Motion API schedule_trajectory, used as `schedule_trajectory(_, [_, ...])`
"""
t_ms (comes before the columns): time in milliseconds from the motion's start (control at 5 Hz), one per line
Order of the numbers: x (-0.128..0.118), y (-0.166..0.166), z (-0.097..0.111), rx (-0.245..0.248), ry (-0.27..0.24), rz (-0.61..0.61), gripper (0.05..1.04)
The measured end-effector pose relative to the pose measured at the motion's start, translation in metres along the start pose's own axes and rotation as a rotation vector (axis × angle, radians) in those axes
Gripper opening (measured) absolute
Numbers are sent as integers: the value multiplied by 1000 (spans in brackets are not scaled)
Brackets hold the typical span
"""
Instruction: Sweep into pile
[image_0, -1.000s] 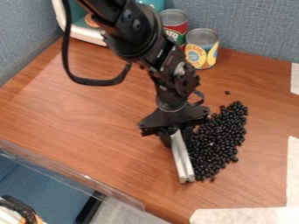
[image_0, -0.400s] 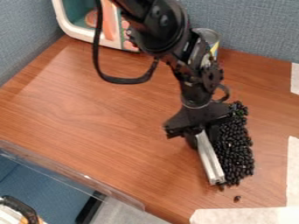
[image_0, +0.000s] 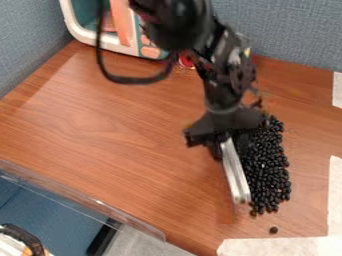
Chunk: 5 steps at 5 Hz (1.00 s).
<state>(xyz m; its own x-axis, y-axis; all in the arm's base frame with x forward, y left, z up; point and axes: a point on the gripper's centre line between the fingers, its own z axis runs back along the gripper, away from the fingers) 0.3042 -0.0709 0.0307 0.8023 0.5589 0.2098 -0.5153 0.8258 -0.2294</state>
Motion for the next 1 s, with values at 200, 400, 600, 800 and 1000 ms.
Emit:
schedule_trajectory(200, [24, 25, 6, 10, 4, -97, 367])
schedule_trajectory(400, [52, 38, 0, -40, 33, -362, 367])
schedule_trajectory(600, [68, 55, -23, -51, 108, -510, 367])
schedule_trajectory(800, [79, 60, -35, -3, 172, -642, 367])
schedule_trajectory(1000, [77, 58, -34, 53, 171, -694, 431])
